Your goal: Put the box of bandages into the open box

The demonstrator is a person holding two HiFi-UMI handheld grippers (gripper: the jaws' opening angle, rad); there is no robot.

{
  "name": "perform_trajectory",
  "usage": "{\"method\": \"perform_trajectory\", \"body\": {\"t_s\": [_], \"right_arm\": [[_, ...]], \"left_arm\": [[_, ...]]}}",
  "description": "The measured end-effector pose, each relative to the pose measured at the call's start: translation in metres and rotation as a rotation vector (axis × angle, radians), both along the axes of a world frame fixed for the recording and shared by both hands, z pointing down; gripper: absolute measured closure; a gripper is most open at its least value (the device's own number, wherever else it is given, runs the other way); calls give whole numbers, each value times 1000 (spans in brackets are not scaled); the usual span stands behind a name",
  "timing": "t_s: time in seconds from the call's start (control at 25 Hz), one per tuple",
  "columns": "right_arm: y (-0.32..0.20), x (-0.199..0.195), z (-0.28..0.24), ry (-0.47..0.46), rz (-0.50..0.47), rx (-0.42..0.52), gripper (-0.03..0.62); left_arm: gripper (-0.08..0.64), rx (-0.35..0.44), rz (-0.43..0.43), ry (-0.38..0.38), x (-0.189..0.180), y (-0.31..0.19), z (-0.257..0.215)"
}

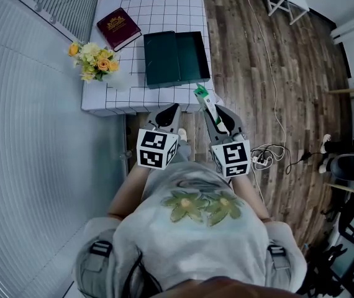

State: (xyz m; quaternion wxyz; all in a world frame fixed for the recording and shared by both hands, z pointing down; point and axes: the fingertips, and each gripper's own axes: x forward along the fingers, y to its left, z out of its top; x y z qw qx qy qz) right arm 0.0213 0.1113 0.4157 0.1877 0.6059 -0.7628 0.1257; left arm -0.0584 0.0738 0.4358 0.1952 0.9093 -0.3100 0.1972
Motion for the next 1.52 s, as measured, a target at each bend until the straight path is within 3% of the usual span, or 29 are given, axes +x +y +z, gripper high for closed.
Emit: {"method": "perform_trajectory", "body": {"t_s": [0.44, 1.0, 1.52], "right_arm": [[-68, 12, 4, 28, -29, -2, 500], [-112, 32, 25, 32, -79, -46, 500], [-154, 45, 42, 21, -255, -88, 500]], "left_arm": [[554, -28, 10, -6, 20, -56, 19], [554, -77, -6, -28, 44, -82, 37], [554, -91, -172, -61, 58, -116, 39]]}}
